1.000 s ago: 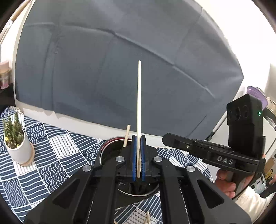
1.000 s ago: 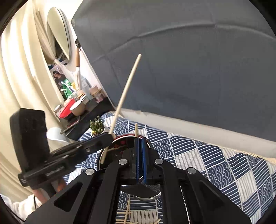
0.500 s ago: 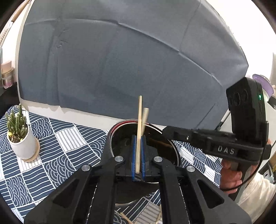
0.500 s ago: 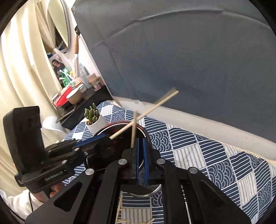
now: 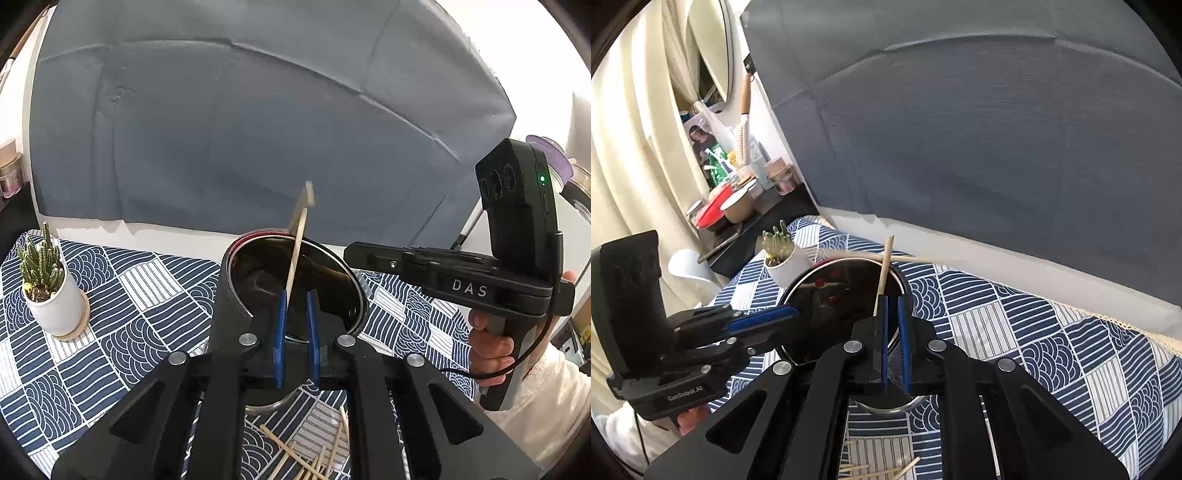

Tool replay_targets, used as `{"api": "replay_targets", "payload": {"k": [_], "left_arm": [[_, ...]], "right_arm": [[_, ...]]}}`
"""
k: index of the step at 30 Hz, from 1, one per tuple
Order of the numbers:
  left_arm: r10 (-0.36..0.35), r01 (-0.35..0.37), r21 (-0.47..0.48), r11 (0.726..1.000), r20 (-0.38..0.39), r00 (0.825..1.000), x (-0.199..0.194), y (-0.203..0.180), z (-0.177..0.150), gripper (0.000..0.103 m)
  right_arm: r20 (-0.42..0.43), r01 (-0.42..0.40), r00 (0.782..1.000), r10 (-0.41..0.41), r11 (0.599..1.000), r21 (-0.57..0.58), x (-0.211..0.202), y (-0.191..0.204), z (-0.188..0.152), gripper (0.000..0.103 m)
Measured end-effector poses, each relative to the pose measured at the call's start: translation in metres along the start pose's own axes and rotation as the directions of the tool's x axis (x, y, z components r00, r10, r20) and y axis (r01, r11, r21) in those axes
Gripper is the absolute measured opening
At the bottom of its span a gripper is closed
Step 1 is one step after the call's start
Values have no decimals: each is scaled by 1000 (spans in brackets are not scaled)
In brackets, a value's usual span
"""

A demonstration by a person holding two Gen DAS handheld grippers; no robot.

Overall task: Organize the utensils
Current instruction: 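Open the left tool releasing its stick into the cup while the right tool releases its stick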

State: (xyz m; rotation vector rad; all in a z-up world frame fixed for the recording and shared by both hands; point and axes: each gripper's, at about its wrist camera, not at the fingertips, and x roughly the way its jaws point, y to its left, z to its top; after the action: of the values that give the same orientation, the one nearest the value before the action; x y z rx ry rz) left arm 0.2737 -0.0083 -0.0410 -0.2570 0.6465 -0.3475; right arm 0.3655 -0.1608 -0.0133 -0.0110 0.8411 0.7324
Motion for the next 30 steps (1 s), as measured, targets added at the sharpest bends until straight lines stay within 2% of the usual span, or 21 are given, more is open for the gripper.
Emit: {"api": "replay_targets", "payload": {"k": [2, 3, 4, 5, 6, 7, 8, 10, 11, 16, 18, 22, 27, 30], "left_arm": [[-12, 12, -1, 1000, -7, 1000, -2, -2, 1, 18], [-27, 27, -3, 1000, -6, 1000, -5, -3, 1, 30], [-37, 37, -4, 999, -2, 999, -8, -5, 2, 49], [-47, 47, -3, 999, 4, 999, -13, -7, 3, 59], [-33, 33, 6, 999, 13, 999, -18, -10, 4, 79], [-17, 17, 19, 1000, 23, 1000, -23, -11, 4, 84], [-8, 7, 31, 1000, 27, 1000, -27, -11, 4, 84], [9, -9, 35, 999, 21, 1000, -35, -7, 6, 95], [17, -17, 33, 999, 22, 1000, -38, -5, 6, 96], [65, -65, -6, 998, -37, 997, -34, 23, 4, 97], [79, -82, -44, 996, -67, 995, -26, 38, 4, 97], [87, -99, -111, 989, -107, 990, -10, 57, 9, 97], [56, -97, -252, 963, -163, 985, 20, 78, 27, 97], [71, -122, -273, 954, -189, 979, 39, 82, 43, 97]], "right_arm": [[1, 3, 1000, -3, 1000, 7, -2, 1, -2, 8], [2, 6, 1000, -6, 1000, 7, -3, 1, -2, 8], [3, 8, 1000, -8, 1000, 7, -4, 1, -3, 8], [-1, 11, 1000, -11, 1000, 7, -5, 0, -5, 19], [-5, 11, 1000, -11, 1000, 6, -7, -1, -6, 30], [-3, 18, 1000, -18, 1000, 4, -10, -3, -8, 58], [3, 29, 1000, -29, 1000, 2, -12, -4, -10, 76], [15, 43, 999, -43, 999, 5, -20, -10, -13, 80], [6, 48, 999, -49, 999, 16, -22, -17, -15, 88], [-38, 135, 991, -132, 987, 85, -22, -52, -22, 88], [-55, 147, 988, -141, 983, 114, -19, -63, -25, 88], [-85, 182, 982, -171, 972, 147, -14, -78, -36, 88], [-147, 203, 973, -179, 965, 167, 3, -94, -49, 88], [-181, 218, 966, -186, 959, 180, 14, -105, -49, 88]]}}
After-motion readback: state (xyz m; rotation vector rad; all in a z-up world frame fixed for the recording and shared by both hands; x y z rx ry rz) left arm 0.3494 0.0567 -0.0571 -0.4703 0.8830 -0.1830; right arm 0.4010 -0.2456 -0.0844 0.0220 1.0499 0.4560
